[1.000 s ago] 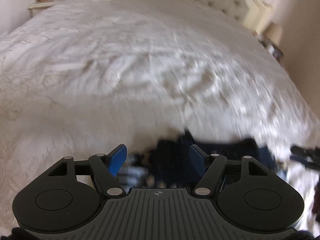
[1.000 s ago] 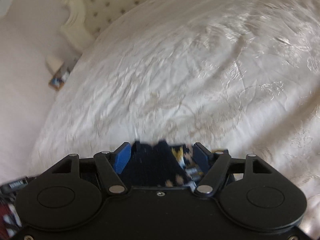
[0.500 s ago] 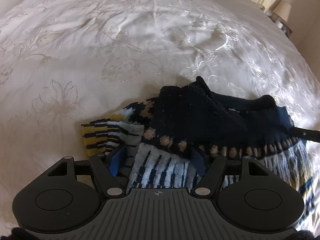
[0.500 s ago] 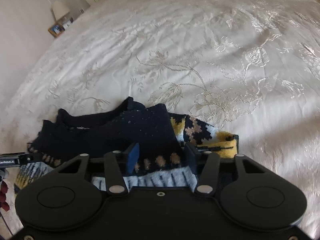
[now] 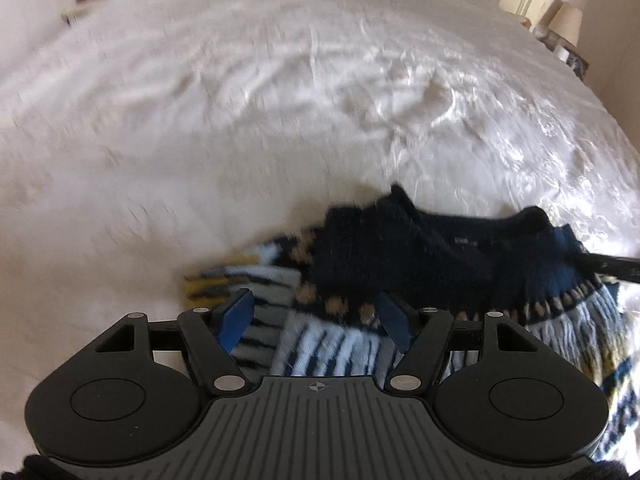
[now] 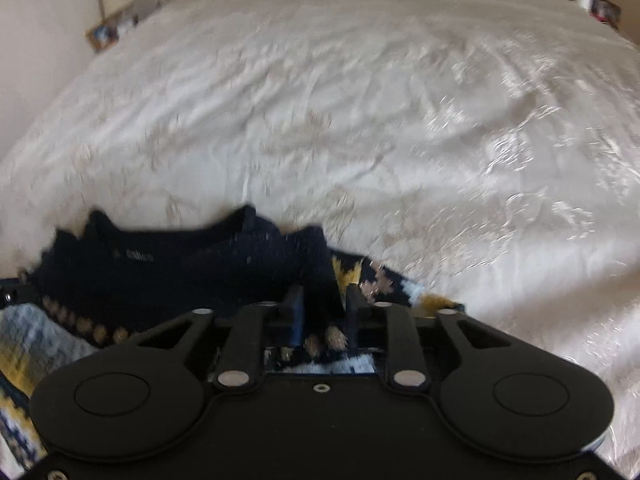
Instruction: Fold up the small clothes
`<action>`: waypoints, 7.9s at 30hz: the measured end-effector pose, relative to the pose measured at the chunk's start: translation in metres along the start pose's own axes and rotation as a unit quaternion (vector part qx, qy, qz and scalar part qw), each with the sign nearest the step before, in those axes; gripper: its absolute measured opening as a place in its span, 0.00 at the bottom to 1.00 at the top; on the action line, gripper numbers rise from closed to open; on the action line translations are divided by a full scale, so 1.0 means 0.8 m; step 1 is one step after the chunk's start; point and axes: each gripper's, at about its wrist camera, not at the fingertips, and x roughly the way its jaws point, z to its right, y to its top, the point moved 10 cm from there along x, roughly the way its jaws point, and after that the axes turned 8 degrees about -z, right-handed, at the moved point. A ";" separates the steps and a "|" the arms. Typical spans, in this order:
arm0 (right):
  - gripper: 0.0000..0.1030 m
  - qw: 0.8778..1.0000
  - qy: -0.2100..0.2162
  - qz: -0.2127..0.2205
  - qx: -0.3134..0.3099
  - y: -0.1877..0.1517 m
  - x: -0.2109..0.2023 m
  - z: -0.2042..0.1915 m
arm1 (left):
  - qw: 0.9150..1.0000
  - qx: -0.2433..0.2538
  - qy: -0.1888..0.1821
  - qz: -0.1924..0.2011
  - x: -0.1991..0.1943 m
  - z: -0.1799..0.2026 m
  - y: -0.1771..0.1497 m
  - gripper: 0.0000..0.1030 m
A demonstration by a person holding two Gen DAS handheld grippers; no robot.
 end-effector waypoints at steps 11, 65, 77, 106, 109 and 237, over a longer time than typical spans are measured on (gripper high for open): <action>0.44 0.998 0.055 -0.018 0.000 -0.042 -0.020 -0.030 | 0.998 0.023 0.038 -0.037 0.035 -0.018 -0.010 0.76; 0.99 0.998 0.017 -0.018 0.063 -0.247 -0.190 -0.096 | 0.996 0.044 -0.056 -0.050 -0.141 -0.001 -0.235 0.88; 0.99 0.994 0.032 -0.017 0.102 -0.263 -0.205 -0.077 | 0.996 0.057 -0.064 -0.032 -0.157 0.039 -0.221 0.88; 1.00 0.979 0.150 -0.047 0.128 -0.101 -0.068 0.086 | 0.999 0.034 0.007 -0.025 -0.057 0.143 -0.042 0.88; 1.00 0.972 0.182 -0.064 0.137 -0.097 -0.042 0.086 | 0.999 0.035 0.019 -0.038 -0.029 0.140 -0.033 0.88; 0.56 0.971 0.173 -0.153 -0.066 -0.182 -0.031 -0.348 | 0.990 0.003 -0.091 -0.112 0.039 -0.054 -0.016 1.00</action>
